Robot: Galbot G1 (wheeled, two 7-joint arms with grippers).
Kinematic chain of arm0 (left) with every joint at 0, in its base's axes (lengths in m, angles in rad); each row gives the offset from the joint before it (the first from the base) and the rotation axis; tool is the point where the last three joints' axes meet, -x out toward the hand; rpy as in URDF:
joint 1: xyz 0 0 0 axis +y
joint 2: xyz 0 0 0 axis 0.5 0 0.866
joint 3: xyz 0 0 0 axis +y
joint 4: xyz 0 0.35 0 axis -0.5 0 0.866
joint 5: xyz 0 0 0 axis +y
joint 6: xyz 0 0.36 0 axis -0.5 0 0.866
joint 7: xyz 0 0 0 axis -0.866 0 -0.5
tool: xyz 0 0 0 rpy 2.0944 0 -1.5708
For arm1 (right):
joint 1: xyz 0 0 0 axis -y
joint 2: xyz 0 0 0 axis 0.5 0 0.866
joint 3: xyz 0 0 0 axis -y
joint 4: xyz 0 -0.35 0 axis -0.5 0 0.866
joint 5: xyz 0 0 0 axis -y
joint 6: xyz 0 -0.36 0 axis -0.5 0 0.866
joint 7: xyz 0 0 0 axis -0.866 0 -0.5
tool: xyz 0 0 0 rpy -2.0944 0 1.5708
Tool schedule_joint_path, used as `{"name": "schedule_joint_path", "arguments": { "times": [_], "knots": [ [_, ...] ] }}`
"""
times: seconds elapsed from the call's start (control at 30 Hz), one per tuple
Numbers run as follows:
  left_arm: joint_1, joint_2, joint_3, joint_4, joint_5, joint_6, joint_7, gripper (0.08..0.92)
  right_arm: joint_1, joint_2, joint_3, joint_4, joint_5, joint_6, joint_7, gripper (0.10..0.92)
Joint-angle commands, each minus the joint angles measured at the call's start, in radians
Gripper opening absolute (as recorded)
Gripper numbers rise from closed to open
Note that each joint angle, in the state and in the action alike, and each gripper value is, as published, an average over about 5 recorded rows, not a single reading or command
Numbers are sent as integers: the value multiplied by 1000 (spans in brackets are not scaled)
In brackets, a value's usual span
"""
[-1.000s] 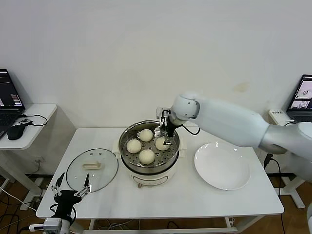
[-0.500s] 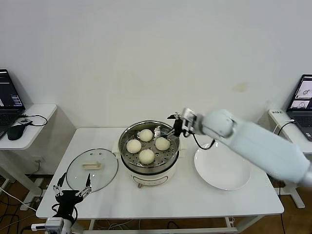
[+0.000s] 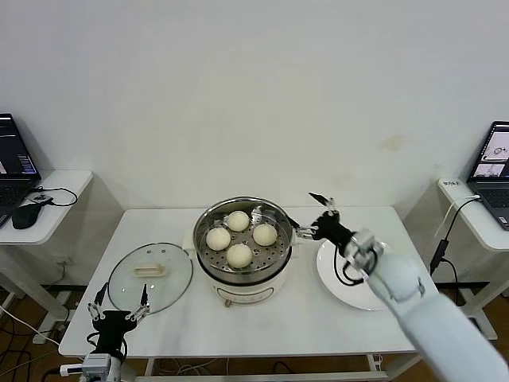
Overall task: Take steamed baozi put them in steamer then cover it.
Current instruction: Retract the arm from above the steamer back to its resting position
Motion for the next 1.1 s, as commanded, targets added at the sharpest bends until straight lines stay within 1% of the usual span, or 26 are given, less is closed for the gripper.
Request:
{"name": "schedule_joint_path", "arguments": {
  "times": [0.03,0.13,0.23,0.3,0.4,0.53,0.7,0.87,1.1],
  "knots": [
    [-67,21,-31,131,482,-122,-76,823,-533,375,593,88,-222,278,17,823],
    [-102,42,-62,214,740,-180,-80,823,-569,425,645,121,-236,313,40,823],
    [-129,72,-80,286,957,-208,-74,823,-599,443,668,129,-259,371,70,823],
    [-145,93,-82,317,1060,-215,-60,823,-615,447,683,135,-264,386,81,823],
    [-169,121,-74,344,1161,-213,-14,823,-630,465,711,145,-254,389,93,823],
    [-205,147,-35,354,1198,-198,52,823,-641,491,741,146,-241,395,102,823],
    [-245,150,15,360,1195,-186,93,823,-649,503,759,145,-240,403,105,823],
    [-309,152,47,400,1192,-174,118,823,-659,514,762,142,-244,413,108,823],
    [-381,163,66,485,1187,-170,121,823,-677,520,762,133,-247,423,110,823]
  ]
}}
